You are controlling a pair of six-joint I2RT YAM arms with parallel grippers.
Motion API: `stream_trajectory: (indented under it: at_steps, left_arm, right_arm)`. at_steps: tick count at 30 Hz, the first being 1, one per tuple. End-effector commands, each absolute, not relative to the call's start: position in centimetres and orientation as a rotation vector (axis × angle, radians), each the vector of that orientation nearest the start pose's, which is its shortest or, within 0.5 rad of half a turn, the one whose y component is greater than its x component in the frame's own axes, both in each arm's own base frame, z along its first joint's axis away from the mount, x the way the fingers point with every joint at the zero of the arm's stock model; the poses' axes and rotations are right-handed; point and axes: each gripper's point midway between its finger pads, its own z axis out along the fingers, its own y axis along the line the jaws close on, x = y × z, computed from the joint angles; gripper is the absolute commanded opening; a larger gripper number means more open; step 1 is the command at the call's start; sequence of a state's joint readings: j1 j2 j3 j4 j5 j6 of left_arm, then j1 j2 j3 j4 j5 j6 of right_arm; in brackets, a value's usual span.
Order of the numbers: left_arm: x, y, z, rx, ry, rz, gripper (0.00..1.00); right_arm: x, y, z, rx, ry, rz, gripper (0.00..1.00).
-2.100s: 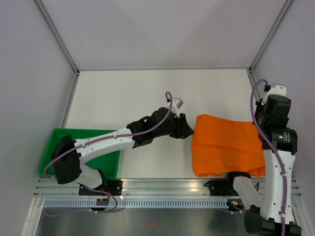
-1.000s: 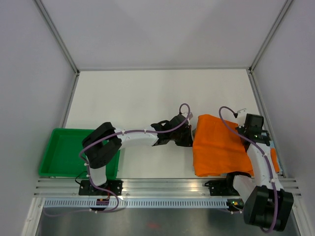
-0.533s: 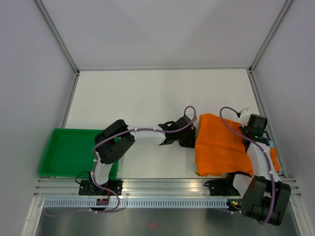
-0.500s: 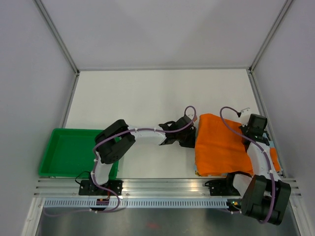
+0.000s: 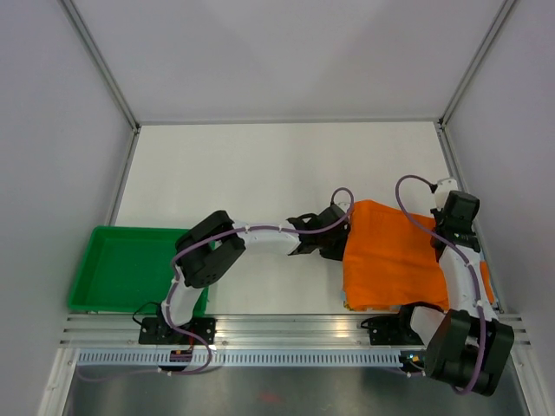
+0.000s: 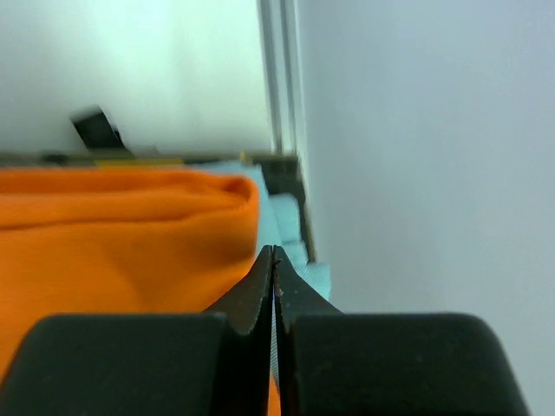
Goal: Fold and stack the trousers
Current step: Neatly place the folded trousers to the corner
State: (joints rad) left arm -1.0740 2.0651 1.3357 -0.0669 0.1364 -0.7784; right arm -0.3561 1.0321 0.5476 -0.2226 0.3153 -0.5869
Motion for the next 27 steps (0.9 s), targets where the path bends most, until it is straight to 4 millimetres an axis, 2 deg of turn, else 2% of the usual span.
stream_trajectory:
  at_steps: [1, 2, 3, 4, 5, 6, 7, 9, 10, 12, 13, 15, 17, 19, 20, 22, 23, 24, 25, 26, 27]
  left_arm:
    - [21.6, -46.4, 5.8, 0.489, 2.467, -0.837, 0.02]
    - [21.9, -45.1, 6.6, 0.489, 2.461, -0.78, 0.02]
    - [22.5, -44.2, 7.0, 0.51, 2.443, -0.72, 0.02]
    - [23.4, -43.3, 7.4, 0.493, 2.425, -0.636, 0.02]
    - [23.6, -42.3, 7.8, 0.497, 2.438, -0.572, 0.02]
    - [23.7, -41.9, 8.5, 0.493, 2.431, -0.549, 0.02]
    - [24.0, -41.4, 9.0, 0.475, 2.424, -0.522, 0.02]
    - [23.7, -40.3, 9.7, 0.44, 2.445, -0.484, 0.02]
    - [23.5, -39.8, 9.8, 0.429, 2.455, -0.471, 0.02]
    - [22.6, -38.8, 9.8, 0.395, 2.494, -0.457, 0.02]
    - [21.9, -38.9, 10.8, 0.396, 2.486, -0.485, 0.02]
    - [20.7, -38.5, 11.2, 0.38, 2.493, -0.49, 0.02]
    - [19.0, -39.2, 12.8, 0.383, 2.466, -0.512, 0.02]
    - [18.1, -39.2, 13.2, 0.389, 2.462, -0.471, 0.02]
    - [17.0, -40.3, 13.5, 0.394, 2.464, -0.472, 0.02]
    - [15.4, -40.4, 13.1, 0.426, 2.481, -0.396, 0.02]
    - [15.3, -41.2, 12.9, 0.401, 2.485, -0.375, 0.02]
    - [15.2, -41.2, 12.7, 0.379, 2.476, -0.326, 0.02]
    - [14.3, -41.4, 12.9, 0.353, 2.493, -0.302, 0.02]
    - [13.9, -41.6, 11.6, 0.359, 2.51, -0.253, 0.02]
    - [13.7, -41.8, 11.1, 0.353, 2.515, -0.235, 0.02]
  right_arm:
    - [28.3, -15.0, 18.5, -0.118, 2.114, -0.795, 0.0]
    - [28.8, -14.3, 20.7, -0.103, 2.047, -0.773, 0.0]
    - [29.6, -13.4, 23.9, -0.066, 1.964, -0.728, 0.0]
    - [30.0, -11.8, 25.7, -0.093, 1.911, -0.663, 0.02]
    - [30.2, -11.0, 27.4, -0.089, 1.865, -0.623, 0.06]
    - [30.4, -10.2, 30.3, -0.017, 1.786, -0.551, 0.13]
    - [30.4, -9.5, 31.8, 0.029, 1.741, -0.5, 0.28]
    - [29.7, -8.6, 35.5, 0.141, 1.631, -0.394, 0.52]
    - [29.5, -7.2, 36.5, 0.183, 1.585, -0.271, 0.68]
    - [29.4, -5.1, 36.8, 0.124, 1.566, -0.156, 0.85]
    - [28.9, -3.5, 37.5, 0.133, 1.527, -0.041, 0.97]
    - [28.6, -2.7, 36.7, 0.186, 1.523, 0.042, 0.98]
    - [27.6, -1.9, 36.8, 0.231, 1.496, 0.113, 0.98]
    - [26.9, -0.5, 35.8, 0.187, 1.512, 0.149, 0.98]
    - [26.7, -0.2, 35.5, 0.178, 1.518, 0.154, 0.98]
    - [26.0, -0.1, 34.9, 0.222, 1.535, 0.154, 0.98]
    - [25.9, -0.4, 34.9, 0.273, 1.537, 0.157, 0.98]
    - [25.6, -0.6, 34.9, 0.295, 1.543, 0.142, 0.98]
    - [25.6, -0.7, 34.1, 0.303, 1.591, 0.131, 0.98]
    - [25.6, -0.8, 34.0, 0.303, 1.609, 0.123, 0.98]
    - [25.8, -0.1, 34.6, 0.284, 1.63, 0.135, 0.98]
